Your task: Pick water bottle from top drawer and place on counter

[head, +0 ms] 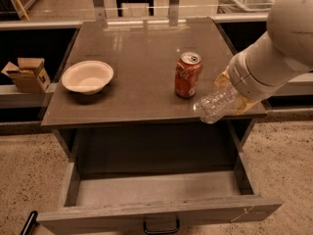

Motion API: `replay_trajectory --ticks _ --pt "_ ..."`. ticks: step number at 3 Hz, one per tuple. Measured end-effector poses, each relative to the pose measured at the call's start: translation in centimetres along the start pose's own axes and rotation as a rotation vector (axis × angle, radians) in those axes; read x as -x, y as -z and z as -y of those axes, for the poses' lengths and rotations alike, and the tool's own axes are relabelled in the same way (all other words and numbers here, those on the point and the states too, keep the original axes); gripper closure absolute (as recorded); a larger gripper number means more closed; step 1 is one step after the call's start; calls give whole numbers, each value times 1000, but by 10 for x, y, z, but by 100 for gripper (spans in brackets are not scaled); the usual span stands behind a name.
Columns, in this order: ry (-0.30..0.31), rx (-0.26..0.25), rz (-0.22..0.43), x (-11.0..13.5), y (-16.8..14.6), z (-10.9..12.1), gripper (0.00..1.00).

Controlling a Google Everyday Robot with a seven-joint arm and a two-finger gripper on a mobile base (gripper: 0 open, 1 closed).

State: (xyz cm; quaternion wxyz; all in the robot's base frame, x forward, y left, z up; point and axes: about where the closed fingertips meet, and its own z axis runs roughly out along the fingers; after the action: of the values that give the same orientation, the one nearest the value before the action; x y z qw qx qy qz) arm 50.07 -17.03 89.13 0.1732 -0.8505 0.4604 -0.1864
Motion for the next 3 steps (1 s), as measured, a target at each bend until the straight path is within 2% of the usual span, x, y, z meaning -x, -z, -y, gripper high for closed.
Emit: replay_trajectory --ticks 1,2,3 --pt "0 0 0 0 0 0 100" --pt "27 -8 1 -3 -3 2 100" --pt "121 -65 -2 -14 -11 17 100"
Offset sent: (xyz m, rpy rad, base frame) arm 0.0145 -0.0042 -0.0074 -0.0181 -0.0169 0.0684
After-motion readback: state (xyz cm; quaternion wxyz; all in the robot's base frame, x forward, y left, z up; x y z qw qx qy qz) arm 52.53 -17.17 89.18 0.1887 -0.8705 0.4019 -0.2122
